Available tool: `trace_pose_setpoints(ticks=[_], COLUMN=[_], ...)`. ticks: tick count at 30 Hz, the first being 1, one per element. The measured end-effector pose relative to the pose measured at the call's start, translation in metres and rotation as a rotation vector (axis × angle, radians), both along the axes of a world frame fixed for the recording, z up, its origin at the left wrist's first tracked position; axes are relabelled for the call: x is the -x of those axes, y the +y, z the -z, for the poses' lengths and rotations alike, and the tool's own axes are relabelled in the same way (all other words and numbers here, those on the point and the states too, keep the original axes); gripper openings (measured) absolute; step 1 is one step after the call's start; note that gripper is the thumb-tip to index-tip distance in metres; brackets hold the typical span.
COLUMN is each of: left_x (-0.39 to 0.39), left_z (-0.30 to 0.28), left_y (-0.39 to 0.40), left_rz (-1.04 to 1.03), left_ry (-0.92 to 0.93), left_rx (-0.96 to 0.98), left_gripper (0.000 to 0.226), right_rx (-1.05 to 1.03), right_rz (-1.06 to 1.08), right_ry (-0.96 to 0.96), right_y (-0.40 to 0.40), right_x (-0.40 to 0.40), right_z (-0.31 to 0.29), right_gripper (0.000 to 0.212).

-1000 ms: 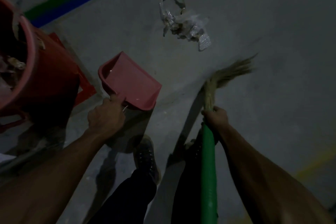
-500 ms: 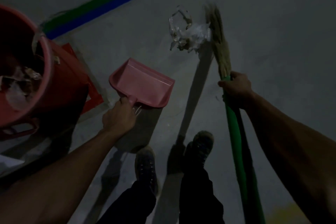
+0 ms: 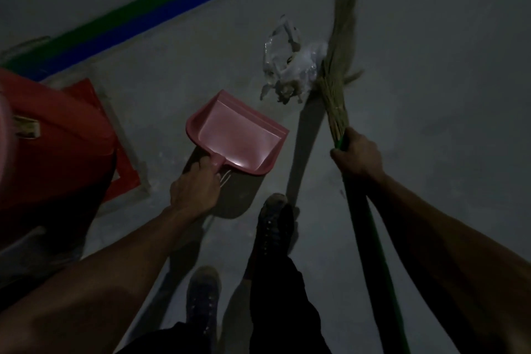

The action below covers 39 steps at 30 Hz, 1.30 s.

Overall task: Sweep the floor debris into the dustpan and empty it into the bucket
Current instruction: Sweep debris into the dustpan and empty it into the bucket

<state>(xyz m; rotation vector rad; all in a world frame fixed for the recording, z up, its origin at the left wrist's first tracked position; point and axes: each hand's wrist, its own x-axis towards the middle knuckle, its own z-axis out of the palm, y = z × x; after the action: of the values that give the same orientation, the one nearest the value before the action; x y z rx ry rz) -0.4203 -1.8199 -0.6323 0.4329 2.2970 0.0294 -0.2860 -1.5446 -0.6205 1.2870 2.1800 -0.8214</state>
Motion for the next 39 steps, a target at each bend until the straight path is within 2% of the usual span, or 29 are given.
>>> trace_pose_setpoints(ticks=[5, 12, 18, 23, 30, 34, 39], left_x=[0.013, 0.031, 0.046, 0.057, 0.059, 0.051, 0.04], left_z=[0.017, 0.045, 0.063, 0.068, 0.071, 0.056, -0.002], left_y=[0.022, 0.037, 0.043, 0.051, 0.055, 0.048, 0.034], left_rz=[-0.016, -0.045, -0.014, -0.014, -0.003, -0.012, -0.064], left_ry=[-0.015, 0.009, -0.01, -0.015, 0.069, 0.077, 0.096], left_rx=[0.019, 0.003, 0.002, 0.028, 0.02, -0.02, -0.026], left_gripper=[0.024, 0.028, 0.026, 0.015, 0.029, 0.027, 0.032], right_rx=[-0.1, -0.082, -0.052, 0.018, 0.134, 0.116, 0.14], right_rz=[-0.063, -0.225, -0.311, -0.391, -0.445, -0.423, -0.426], right_ry=[0.13, 0.018, 0.079, 0.069, 0.07, 0.079, 0.105], right_y=[0.052, 0.097, 0.068, 0.026, -0.041, -0.056, -0.059], right_x=[0.007, 0.063, 0.064, 0.049, 0.019, 0.013, 0.013], right_z=[-0.003, 0.034, 0.055, 0.062, 0.053, 0.035, -0.022], right_gripper=[0.034, 0.022, 0.03, 0.06, 0.07, 0.07, 0.073])
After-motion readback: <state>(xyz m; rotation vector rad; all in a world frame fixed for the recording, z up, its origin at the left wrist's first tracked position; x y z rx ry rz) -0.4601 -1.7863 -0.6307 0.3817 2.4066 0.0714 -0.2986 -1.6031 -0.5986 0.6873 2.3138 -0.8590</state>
